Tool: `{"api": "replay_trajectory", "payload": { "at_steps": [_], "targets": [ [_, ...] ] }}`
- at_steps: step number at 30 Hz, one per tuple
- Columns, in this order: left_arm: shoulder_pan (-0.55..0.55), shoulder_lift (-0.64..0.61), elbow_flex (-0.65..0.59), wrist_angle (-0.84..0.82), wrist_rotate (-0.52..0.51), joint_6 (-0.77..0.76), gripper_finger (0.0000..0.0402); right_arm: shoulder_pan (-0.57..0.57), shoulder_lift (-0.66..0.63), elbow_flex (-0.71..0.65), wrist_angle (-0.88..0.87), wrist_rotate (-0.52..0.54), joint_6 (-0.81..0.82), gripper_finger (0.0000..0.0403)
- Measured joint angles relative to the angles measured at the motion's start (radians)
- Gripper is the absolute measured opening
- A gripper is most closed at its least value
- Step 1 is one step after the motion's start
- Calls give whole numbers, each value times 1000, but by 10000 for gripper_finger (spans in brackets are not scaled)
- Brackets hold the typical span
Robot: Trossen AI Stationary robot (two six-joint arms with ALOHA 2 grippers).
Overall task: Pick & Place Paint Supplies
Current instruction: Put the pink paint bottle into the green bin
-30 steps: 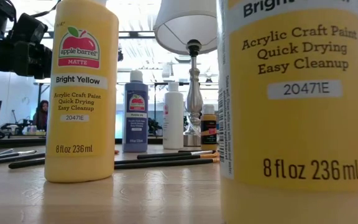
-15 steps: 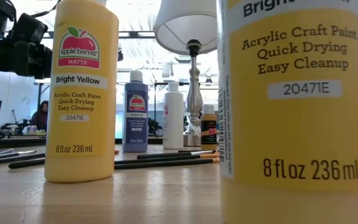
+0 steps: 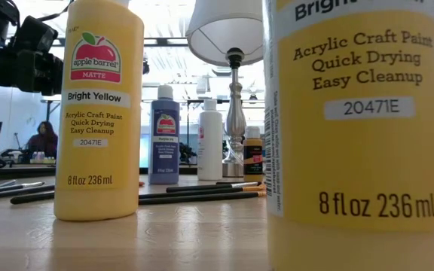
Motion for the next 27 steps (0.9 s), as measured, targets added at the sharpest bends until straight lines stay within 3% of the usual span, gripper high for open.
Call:
{"api": "replay_trajectory", "payload": {
  "at_steps": [16,27],
  "targets": [
    [0,0,0,0,0,0,13,0,-2,4,-35,-36,-8,164],
    [-1,0,0,0,0,0,13,0,-7,43,-35,-45,-51,197]
  ]
}}
